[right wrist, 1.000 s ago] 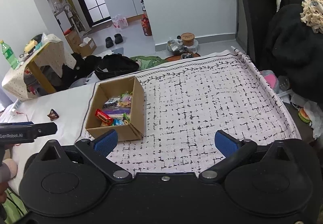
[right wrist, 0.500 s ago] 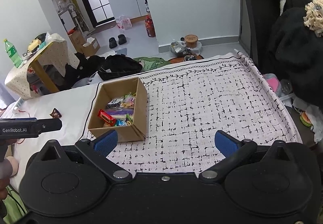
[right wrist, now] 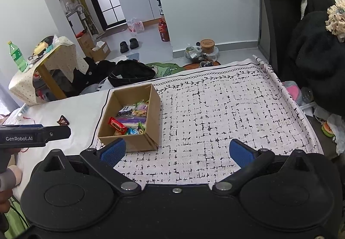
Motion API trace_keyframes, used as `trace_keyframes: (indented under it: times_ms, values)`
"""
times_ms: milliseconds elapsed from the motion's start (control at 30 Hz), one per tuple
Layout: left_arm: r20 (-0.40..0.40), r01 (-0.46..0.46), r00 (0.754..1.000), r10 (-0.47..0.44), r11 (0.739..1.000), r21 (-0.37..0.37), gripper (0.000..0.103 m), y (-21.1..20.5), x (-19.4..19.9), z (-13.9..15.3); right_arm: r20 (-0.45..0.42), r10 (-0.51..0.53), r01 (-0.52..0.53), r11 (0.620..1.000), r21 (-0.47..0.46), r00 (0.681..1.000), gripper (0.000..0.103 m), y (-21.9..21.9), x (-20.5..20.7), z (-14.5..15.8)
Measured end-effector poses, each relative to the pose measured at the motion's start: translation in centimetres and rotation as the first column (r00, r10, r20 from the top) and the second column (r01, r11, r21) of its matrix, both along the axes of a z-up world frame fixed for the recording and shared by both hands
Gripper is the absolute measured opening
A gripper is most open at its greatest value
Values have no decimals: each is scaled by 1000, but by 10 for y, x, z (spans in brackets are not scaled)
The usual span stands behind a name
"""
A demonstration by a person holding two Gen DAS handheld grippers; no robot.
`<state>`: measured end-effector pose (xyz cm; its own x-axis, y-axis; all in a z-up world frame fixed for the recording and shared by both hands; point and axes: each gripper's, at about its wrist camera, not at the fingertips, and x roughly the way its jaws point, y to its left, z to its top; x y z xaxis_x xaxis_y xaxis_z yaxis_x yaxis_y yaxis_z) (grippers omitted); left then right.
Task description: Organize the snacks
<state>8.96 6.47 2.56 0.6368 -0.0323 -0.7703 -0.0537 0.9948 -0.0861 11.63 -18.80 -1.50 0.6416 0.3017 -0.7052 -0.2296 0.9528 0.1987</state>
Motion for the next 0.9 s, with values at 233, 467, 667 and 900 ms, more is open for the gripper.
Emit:
trace_keyframes:
  times_ms: [233, 467, 667, 900]
  values:
    - [2, 8, 1000, -8, 1000, -1, 91, -4, -3, 0, 7, -2, 2, 1000, -20, 1000, 103, -1, -2, 0]
    - [6, 11, 1000, -11, 1000, 0, 91, -9, -6, 2, 7, -3, 3, 1000, -16, 1000, 103, -4, -3, -1]
    - [10, 14, 1000, -14, 1000, 3, 91, -10, -10, 3, 11, -7, 7, 1000, -17, 1000, 103, -6, -6, -1]
    - [13, 16, 1000, -16, 1000, 5, 91, -12, -12, 4, 11, -18, 18, 1000, -18, 1000, 103, -6, -6, -1]
